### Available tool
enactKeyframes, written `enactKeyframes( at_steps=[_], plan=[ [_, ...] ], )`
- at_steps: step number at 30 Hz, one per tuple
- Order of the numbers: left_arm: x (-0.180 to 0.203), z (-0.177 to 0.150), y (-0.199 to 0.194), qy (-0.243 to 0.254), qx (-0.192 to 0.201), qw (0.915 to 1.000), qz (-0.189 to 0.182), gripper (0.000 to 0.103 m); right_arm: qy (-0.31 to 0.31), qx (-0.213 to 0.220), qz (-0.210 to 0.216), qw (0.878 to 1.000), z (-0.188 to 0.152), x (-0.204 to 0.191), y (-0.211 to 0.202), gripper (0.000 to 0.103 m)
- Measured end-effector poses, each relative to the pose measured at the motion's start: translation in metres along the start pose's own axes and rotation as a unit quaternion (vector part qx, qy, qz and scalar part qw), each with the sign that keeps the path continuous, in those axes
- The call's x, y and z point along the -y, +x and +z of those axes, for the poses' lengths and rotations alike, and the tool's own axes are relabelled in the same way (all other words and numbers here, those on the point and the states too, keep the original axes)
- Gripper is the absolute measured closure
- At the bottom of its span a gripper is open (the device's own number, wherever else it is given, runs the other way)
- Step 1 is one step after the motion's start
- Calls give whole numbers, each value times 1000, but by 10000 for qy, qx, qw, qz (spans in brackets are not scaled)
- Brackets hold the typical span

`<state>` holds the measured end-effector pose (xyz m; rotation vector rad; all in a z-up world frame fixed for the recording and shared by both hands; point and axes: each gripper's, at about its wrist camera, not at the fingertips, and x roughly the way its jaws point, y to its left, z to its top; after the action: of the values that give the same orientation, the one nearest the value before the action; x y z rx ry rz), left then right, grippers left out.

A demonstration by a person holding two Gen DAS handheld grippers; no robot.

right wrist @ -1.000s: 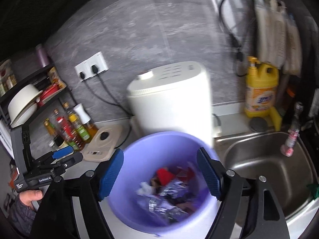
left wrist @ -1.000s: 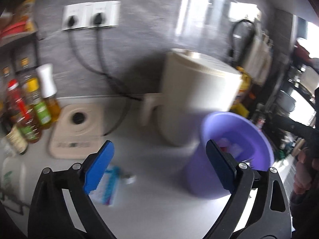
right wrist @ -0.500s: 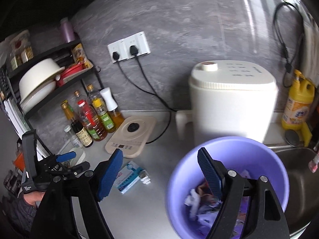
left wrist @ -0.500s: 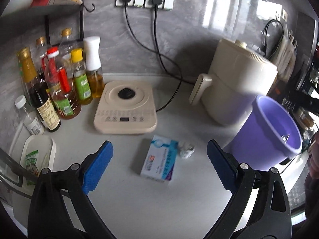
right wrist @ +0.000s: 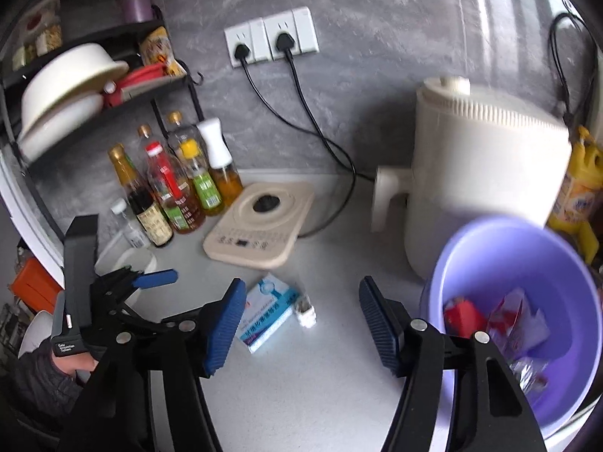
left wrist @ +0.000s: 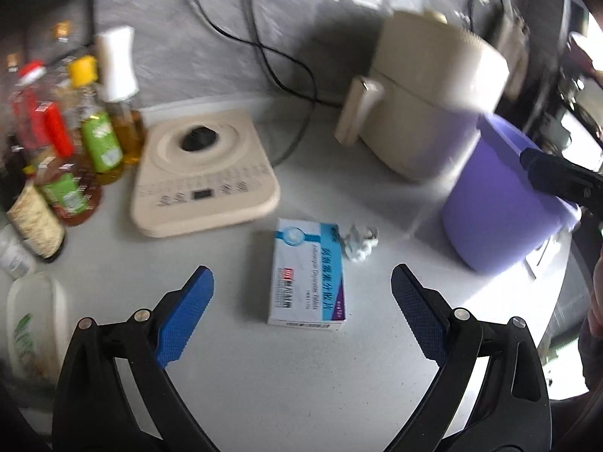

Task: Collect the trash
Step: 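Move both open tools back to the medicine box and foil scrap, then grasp the blue-white medicine box with the left tool while the right tool grasps the foil scrap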

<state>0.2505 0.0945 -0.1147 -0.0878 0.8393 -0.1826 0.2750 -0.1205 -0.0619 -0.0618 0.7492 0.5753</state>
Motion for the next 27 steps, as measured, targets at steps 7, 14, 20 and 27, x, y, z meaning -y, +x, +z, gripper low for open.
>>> enactKeyframes(
  at_steps=[7, 14, 20, 27],
  plan=[
    [3, -7, 49, -30, -450, 9987, -245, 9, 291, -576, -284, 9975, -32, 8, 21, 49],
    [8, -19, 74, 142, -692, 9975, -43, 32, 274, -805, -452, 9954, -46, 6, 35, 48],
    [-7, -20, 52, -176, -374, 9991, -94, 39, 261, -963, -460, 9939, -48, 7, 55, 48],
    [-34, -29, 22, -703, -28, 9975, -10, 39, 61, -1235, -321, 9918, -43, -2, 89, 48]
  ],
)
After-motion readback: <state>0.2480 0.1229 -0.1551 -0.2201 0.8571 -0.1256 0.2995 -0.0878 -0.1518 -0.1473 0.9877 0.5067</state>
